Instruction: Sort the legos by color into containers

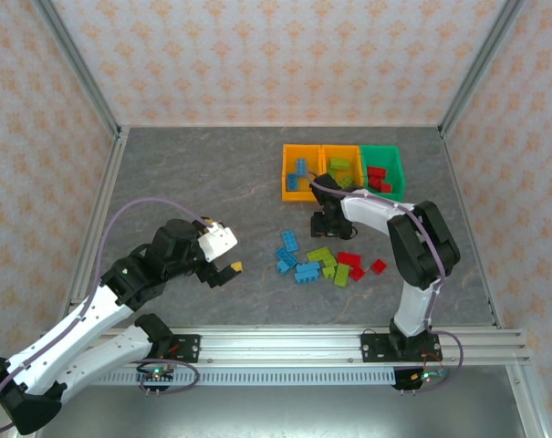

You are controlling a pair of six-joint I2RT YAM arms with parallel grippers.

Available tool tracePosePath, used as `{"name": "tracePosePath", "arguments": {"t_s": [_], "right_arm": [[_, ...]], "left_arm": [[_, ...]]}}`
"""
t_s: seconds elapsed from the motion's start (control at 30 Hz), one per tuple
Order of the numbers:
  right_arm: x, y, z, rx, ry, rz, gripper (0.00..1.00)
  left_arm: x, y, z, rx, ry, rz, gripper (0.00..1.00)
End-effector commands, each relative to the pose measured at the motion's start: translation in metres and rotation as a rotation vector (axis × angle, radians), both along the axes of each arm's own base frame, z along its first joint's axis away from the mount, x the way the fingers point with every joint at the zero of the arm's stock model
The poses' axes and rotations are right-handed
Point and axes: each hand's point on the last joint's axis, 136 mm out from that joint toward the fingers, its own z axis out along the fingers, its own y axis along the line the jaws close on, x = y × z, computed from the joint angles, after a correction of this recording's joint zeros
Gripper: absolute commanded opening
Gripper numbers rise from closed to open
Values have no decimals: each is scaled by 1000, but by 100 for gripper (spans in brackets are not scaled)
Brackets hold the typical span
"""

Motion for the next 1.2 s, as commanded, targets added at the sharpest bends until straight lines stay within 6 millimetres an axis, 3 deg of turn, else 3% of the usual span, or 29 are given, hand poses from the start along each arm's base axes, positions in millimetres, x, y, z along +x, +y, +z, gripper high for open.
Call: {"name": "tracePosePath", "arguments": {"t_s": [0.0,0.13,0.27,0.33,0.43,0.5,0.67,0.77,0.87,1.0,1.1,1.17], "right_arm": [[5,-2,21,25,-98,-45,55],[14,-23,72,52,-302,-146,52],[38,-73,126,75,-485,-326,52],[55,-101,139,80,-524,-407,50],[90,-142,143,63,-527,-500,48],[114,-157,136,52,-491,-523,48],[164,-173,121,15,-414,-539,58],[178,-172,125,31,-405,-542,75],[175,-169,141,66,-425,-549,87],[154,-161,167,128,-456,-536,90],[121,-148,185,193,-458,-498,90],[91,-129,197,251,-457,-431,90]], "left_arm": [[-1,6,-5,18,2,13,100],[0,5,-5,17,1,11,100],[0,4,-6,21,11,7,100],[0,4,-5,18,9,8,100],[1,6,-8,28,8,18,100],[2,8,-9,36,8,31,100],[5,14,-7,42,-7,67,100],[8,16,-4,27,-24,94,100],[14,17,0,-11,-37,140,100],[23,19,9,-72,-35,226,100],[36,25,22,-140,14,382,100],[48,36,37,-199,66,563,96]]}}
